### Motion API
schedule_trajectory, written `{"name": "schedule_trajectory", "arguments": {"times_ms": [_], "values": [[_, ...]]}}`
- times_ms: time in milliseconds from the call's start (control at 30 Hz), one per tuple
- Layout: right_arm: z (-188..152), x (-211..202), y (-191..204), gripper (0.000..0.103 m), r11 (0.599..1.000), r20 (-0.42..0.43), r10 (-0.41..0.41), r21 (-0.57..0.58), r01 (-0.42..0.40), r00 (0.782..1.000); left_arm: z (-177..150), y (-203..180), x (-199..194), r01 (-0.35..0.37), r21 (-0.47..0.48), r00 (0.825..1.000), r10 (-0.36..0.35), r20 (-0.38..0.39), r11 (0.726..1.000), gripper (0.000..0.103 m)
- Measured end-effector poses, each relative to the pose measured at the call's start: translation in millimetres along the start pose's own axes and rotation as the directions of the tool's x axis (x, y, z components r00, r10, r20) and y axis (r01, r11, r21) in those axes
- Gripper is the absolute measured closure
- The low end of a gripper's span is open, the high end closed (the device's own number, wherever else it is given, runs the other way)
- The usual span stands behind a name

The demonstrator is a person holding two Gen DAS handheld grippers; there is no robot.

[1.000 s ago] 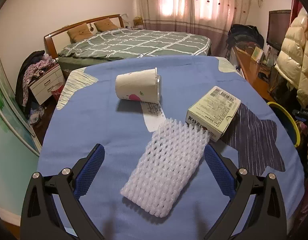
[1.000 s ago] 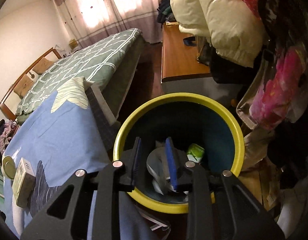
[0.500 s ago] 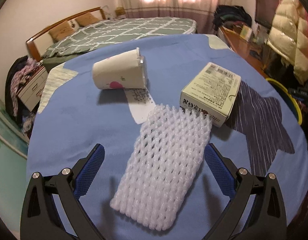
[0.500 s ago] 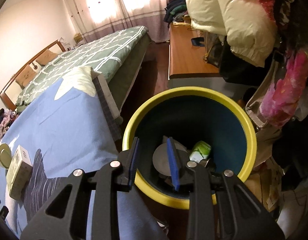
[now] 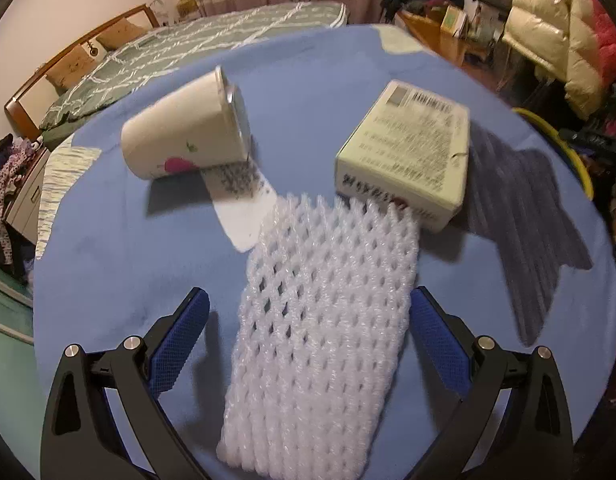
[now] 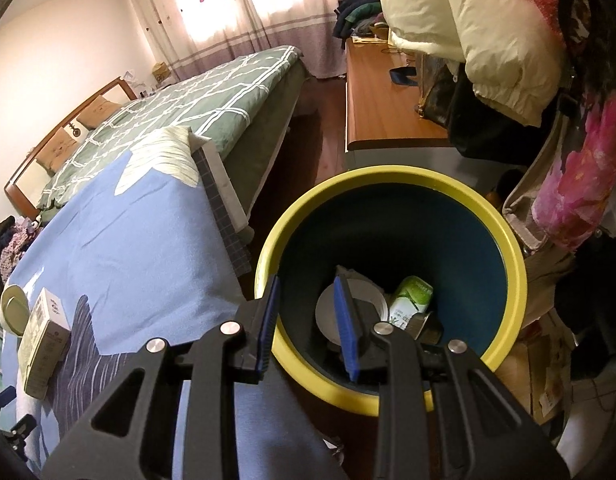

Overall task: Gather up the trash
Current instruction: 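Grasp the white foam net sleeve with the left tool and lift, then carry the foam sleeve over the bin and open the left tool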

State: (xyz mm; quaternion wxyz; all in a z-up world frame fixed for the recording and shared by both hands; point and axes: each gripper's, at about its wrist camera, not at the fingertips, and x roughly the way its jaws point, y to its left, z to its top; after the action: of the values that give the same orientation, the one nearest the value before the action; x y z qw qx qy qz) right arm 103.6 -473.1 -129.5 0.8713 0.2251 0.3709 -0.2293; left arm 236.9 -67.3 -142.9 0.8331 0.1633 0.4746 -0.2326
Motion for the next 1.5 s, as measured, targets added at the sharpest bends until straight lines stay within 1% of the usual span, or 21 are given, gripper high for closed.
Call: {"name": "schedule_trajectory", "arguments": {"times_ms": [100, 167, 267, 333, 367, 433, 500, 633, 767, 867, 933, 1033, 1100, 1233, 1300, 1400, 1500], "values": [[-0.2, 0.2, -0.2, 0.076, 1.000, 0.001, 0.007, 0.001, -0.007, 1.000, 1.0, 4.7, 3.3, 0.030, -0.020, 0.999, -0.031, -0.016, 0.999, 0.005], [-0.3, 0.3, -0.3, 0.076, 1.000, 0.000, 0.012, 0.002, -0.012, 1.000, 0.9, 4.8, 3.2, 0.033, -0.013, 0.999, -0.033, -0.017, 0.999, 0.007], [-0.5, -0.8, -0.3, 0.076, 1.000, 0.005, 0.021, 0.000, -0.021, 1.000, 2.5, 6.4, 0.3, 0.039, -0.008, 0.999, -0.039, -0.013, 0.999, 0.022], [-1.1, -2.2, 0.3, 0.076, 1.000, 0.011, 0.026, -0.002, -0.026, 1.000, 3.1, 7.6, -2.5, 0.040, -0.015, 0.999, -0.040, -0.013, 0.999, 0.035], [-1.3, -2.6, 0.4, 0.076, 1.000, 0.012, 0.029, -0.002, -0.029, 1.000, 2.4, 8.9, -3.4, 0.043, -0.020, 0.999, -0.044, -0.014, 0.999, 0.038], [-2.1, -3.3, 0.7, 0.076, 0.999, 0.012, 0.039, -0.003, -0.039, 0.999, 1.3, 9.9, -6.5, 0.056, -0.029, 0.998, -0.056, -0.016, 0.998, 0.051], [-3.0, -4.3, 0.4, 0.076, 0.999, 0.011, 0.047, -0.006, -0.047, 0.999, 0.6, 7.9, -12.2, 0.073, -0.036, 0.997, -0.074, -0.015, 0.997, 0.057], [-2.4, -8.6, -2.2, 0.076, 0.998, 0.015, 0.064, -0.003, -0.064, 0.998, 2.2, -3.7, -30.4, 0.059, -0.019, 0.998, -0.059, 0.012, 0.998, 0.057], [0.2, -18.2, -9.4, 0.076, 0.997, 0.033, 0.077, 0.004, -0.077, 0.996, 13.9, -24.3, -57.8, 0.059, 0.018, 0.996, -0.060, 0.064, 0.998, 0.057], [2.1, -28.0, -18.2, 0.076, 0.997, 0.050, 0.083, 0.007, -0.083, 0.995, 28.0, -48.0, -74.8, 0.080, 0.051, 0.992, -0.085, 0.095, 0.995, 0.057], [3.8, -35.9, -26.6, 0.076, 0.997, 0.063, 0.076, 0.004, -0.077, 0.995, 40.0, -71.5, -82.6, 0.100, 0.092, 0.987, -0.111, 0.113, 0.991, 0.057], [6.6, -46.9, -42.0, 0.076, 0.998, 0.078, 0.055, -0.005, -0.055, 0.995, 63.0, -111.3, -84.3, 0.147, 0.161, 0.978, -0.168, 0.126, 0.976, 0.057], [7.9, -54.1, -54.5, 0.076, 0.999, 0.091, 0.039, -0.003, -0.039, 0.995, 80.1, -142.5, -81.1, 0.183, 0.206, 0.970, -0.210, 0.123, 0.961, 0.057], [7.4, -68.0, -83.9, 0.076, 1.000, 0.113, -0.001, 0.012, -0.001, 0.994, 108.8, -205.7, -68.6, 0.254, 0.289, 0.952, -0.291, 0.092, 0.923, 0.057], [5.6, -72.9, -97.1, 0.076, 1.000, 0.118, -0.009, 0.023, 0.007, 0.993, 122.5, -235.3, -58.8, 0.276, 0.323, 0.946, -0.315, 0.074, 0.905, 0.057], [3.8, -77.9, -116.5, 0.076, 0.999, 0.124, -0.021, 0.050, 0.015, 0.992, 143.9, -281.6, -40.5, 0.297, 0.367, 0.942, -0.334, 0.042, 0.882, 0.057], [3.4, -79.1, -131.1, 0.076, 0.997, 0.127, -0.026, 0.070, 0.017, 0.992, 163.0, -321.5, -22.9, 0.320, 0.391, 0.937, -0.350, 0.006, 0.863, 0.057]]}}
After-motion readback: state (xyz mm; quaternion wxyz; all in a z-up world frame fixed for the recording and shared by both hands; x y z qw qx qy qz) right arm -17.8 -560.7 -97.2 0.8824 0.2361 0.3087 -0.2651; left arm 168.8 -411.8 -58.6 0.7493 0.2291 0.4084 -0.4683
